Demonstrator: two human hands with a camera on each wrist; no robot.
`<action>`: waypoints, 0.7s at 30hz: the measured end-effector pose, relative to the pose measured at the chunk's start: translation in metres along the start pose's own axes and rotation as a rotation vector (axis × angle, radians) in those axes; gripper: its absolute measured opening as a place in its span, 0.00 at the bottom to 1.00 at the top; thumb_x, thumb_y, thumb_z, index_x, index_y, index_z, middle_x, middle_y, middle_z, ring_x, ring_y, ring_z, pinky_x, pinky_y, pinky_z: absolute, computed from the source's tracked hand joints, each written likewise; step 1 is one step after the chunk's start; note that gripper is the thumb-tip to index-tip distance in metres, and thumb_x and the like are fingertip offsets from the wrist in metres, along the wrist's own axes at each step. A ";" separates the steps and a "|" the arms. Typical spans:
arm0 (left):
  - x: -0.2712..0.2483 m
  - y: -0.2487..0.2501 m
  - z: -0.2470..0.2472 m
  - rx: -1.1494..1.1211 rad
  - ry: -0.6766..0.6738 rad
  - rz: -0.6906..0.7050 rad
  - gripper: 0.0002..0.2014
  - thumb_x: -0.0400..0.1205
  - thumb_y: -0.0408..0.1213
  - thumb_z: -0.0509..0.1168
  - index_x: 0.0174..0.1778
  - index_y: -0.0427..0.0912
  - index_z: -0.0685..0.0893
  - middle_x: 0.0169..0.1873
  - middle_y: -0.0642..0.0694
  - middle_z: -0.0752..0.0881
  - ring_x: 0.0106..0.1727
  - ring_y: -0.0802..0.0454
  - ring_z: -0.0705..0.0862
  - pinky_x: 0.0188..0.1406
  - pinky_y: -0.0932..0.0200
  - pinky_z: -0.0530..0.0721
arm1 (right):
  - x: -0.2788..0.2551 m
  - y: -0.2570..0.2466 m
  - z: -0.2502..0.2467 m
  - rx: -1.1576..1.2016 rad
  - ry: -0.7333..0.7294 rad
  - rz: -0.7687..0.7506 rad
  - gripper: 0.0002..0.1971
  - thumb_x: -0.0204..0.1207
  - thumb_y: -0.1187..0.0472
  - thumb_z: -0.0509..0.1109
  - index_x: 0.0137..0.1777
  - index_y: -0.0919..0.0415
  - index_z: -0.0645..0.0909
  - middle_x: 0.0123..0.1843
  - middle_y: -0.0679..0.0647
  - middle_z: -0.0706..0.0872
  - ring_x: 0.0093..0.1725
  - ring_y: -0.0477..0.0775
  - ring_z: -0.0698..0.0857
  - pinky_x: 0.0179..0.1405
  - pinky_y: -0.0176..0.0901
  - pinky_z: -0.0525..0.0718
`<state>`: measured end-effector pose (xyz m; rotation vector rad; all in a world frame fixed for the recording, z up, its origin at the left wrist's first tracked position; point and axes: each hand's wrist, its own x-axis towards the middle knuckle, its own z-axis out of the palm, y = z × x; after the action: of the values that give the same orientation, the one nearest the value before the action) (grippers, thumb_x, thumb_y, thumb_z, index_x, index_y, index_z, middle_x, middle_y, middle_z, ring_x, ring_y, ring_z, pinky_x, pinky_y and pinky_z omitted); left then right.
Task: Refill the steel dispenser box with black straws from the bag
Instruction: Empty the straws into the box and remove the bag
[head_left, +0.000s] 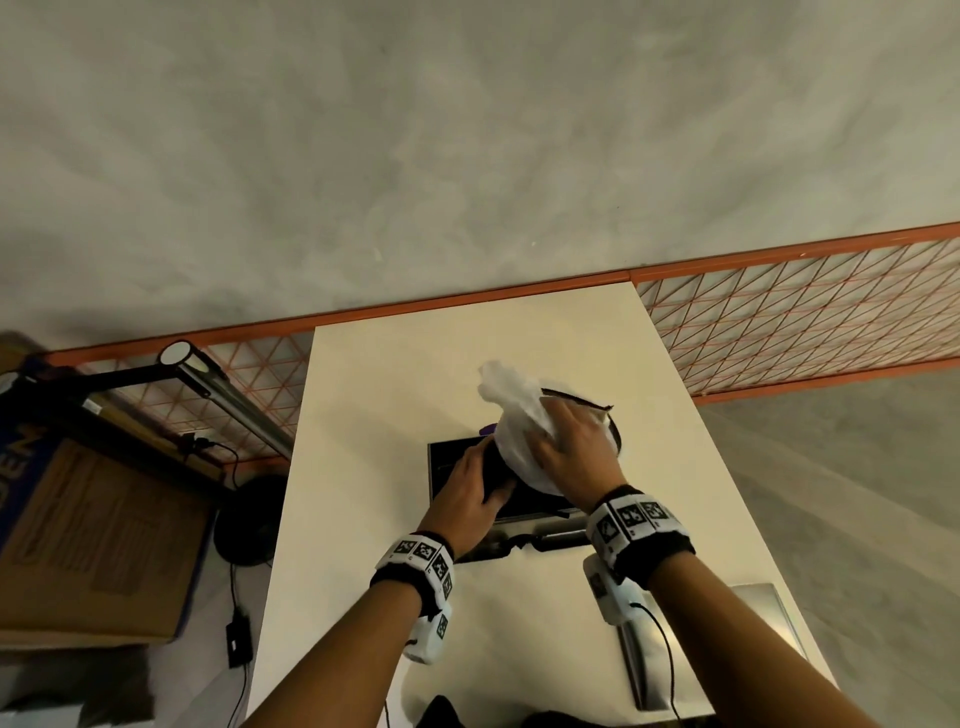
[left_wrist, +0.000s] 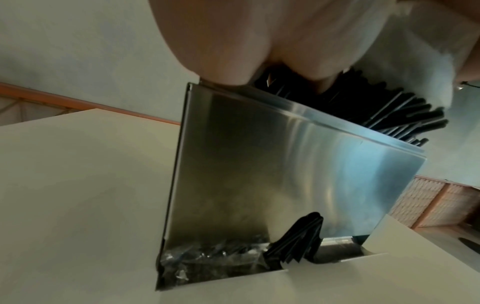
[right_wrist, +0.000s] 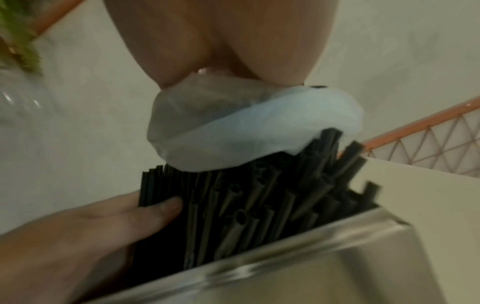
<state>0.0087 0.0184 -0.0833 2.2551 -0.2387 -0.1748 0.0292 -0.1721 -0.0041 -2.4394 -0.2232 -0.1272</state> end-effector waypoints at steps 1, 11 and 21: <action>-0.002 0.003 -0.001 0.000 0.000 0.019 0.34 0.84 0.54 0.71 0.85 0.53 0.66 0.79 0.53 0.75 0.78 0.56 0.75 0.76 0.55 0.77 | 0.000 -0.008 0.000 0.020 -0.017 -0.042 0.19 0.75 0.57 0.65 0.65 0.62 0.80 0.58 0.61 0.87 0.56 0.63 0.83 0.52 0.45 0.74; -0.002 0.009 0.001 -0.251 -0.064 0.030 0.43 0.67 0.39 0.86 0.75 0.64 0.73 0.69 0.52 0.84 0.71 0.53 0.85 0.65 0.46 0.87 | 0.002 -0.030 0.010 0.162 -0.124 -0.174 0.21 0.74 0.72 0.65 0.68 0.66 0.79 0.61 0.62 0.87 0.58 0.62 0.83 0.53 0.34 0.69; -0.002 -0.003 -0.004 -0.038 0.121 -0.091 0.24 0.89 0.50 0.66 0.80 0.50 0.73 0.64 0.49 0.88 0.66 0.51 0.85 0.59 0.66 0.77 | 0.009 0.010 -0.055 0.356 0.325 0.269 0.06 0.87 0.61 0.59 0.54 0.65 0.73 0.40 0.63 0.83 0.37 0.64 0.78 0.35 0.51 0.73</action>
<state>0.0080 0.0232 -0.0828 2.2311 -0.0684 -0.0893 0.0380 -0.2140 0.0329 -2.0346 0.2105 -0.3309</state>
